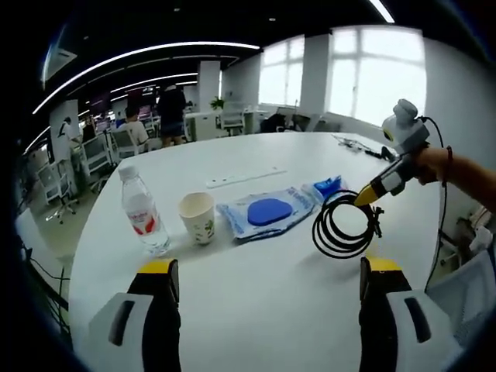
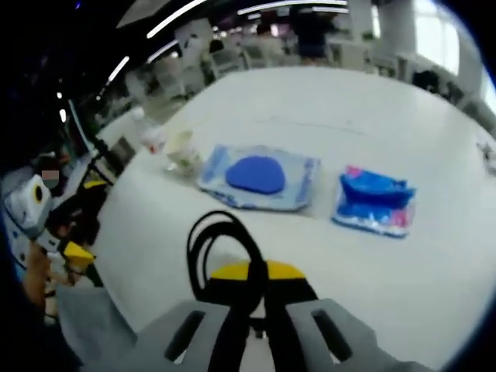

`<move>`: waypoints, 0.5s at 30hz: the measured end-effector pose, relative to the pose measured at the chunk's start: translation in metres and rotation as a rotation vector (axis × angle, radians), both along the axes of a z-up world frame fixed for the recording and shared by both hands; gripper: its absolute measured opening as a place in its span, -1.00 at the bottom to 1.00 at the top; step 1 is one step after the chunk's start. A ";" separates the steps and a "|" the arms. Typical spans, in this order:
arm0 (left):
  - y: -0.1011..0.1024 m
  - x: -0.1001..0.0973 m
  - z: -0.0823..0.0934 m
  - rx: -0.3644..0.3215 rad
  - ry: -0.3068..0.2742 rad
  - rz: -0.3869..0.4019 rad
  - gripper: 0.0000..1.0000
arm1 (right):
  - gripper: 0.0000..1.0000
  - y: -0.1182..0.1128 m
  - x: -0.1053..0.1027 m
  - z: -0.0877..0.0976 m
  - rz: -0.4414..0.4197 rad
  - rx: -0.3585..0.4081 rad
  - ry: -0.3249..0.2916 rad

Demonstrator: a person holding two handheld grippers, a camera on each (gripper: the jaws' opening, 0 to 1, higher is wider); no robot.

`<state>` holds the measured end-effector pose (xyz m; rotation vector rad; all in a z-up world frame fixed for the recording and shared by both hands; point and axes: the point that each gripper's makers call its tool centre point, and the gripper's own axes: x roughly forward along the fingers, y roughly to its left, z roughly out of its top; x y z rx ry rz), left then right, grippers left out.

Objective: Arrange the tabletop items into an orderly group along one side of the table until the central work area is clear of visible clutter.

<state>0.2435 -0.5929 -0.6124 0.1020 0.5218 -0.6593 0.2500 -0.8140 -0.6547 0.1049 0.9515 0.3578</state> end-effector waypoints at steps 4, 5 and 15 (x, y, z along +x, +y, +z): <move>0.000 0.000 0.000 -0.004 0.004 0.004 0.94 | -0.99 -0.009 0.002 -0.004 -0.016 -0.003 0.011; 0.000 0.000 0.000 -0.004 0.003 0.004 0.94 | -0.99 -0.012 0.003 -0.005 -0.023 -0.003 0.012; 0.000 0.000 -0.004 -0.009 0.013 0.009 0.94 | -0.99 -0.026 0.009 -0.017 -0.032 -0.021 0.030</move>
